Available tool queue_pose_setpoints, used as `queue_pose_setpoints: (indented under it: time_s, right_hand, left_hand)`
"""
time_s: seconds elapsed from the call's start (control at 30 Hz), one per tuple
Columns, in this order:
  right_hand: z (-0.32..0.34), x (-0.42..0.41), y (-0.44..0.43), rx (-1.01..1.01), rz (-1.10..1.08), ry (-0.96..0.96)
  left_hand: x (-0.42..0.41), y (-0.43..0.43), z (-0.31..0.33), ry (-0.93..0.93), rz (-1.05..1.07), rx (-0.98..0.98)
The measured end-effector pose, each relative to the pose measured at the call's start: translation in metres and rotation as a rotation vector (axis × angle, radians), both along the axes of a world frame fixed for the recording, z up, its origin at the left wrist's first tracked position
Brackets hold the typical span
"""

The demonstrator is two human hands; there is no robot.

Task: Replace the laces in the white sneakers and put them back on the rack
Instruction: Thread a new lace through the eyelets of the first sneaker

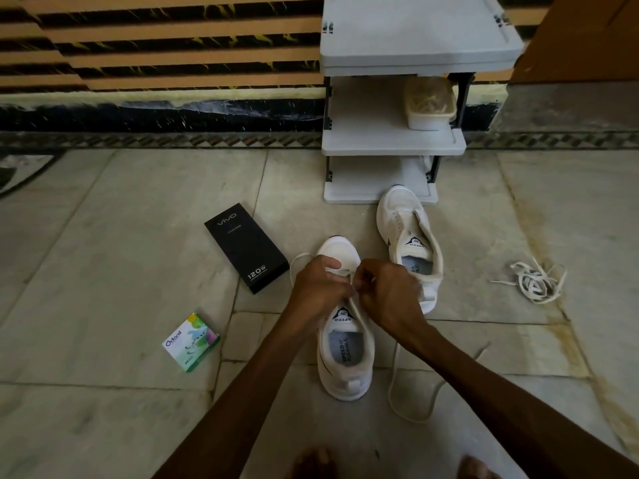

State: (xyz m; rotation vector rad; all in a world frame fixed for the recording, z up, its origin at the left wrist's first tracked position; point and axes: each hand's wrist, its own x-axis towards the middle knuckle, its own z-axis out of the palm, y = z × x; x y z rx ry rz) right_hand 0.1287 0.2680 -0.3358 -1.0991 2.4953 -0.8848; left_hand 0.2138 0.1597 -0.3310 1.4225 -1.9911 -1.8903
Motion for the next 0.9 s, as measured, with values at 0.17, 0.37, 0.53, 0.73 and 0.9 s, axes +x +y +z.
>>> queue_pose_setpoints:
  time_s: [0.17, 0.37, 0.53, 0.73, 0.9]
  right_hand:
    - [0.029, -0.012, 0.0, -0.16, 0.08, 0.214]
    - [0.104, -0.035, -0.007, -0.845, -0.091, -0.406]
    - [0.063, -0.028, -0.005, -0.144, 0.037, -0.178]
    - [0.005, -0.019, 0.002, 0.409, 0.26, 0.141]
    - [0.06, -0.025, 0.001, -0.052, 0.215, -0.168]
  left_hand:
    - [0.0, -0.001, -0.005, -0.016, -0.096, -0.108]
    - [0.0, -0.003, -0.003, -0.091, -0.155, -0.137]
    - [-0.001, -0.002, 0.001, -0.072, -0.185, -0.125]
    - [-0.001, -0.004, -0.003, -0.048, -0.175, -0.11]
    - [0.0, -0.005, -0.006, -0.02, -0.199, -0.095]
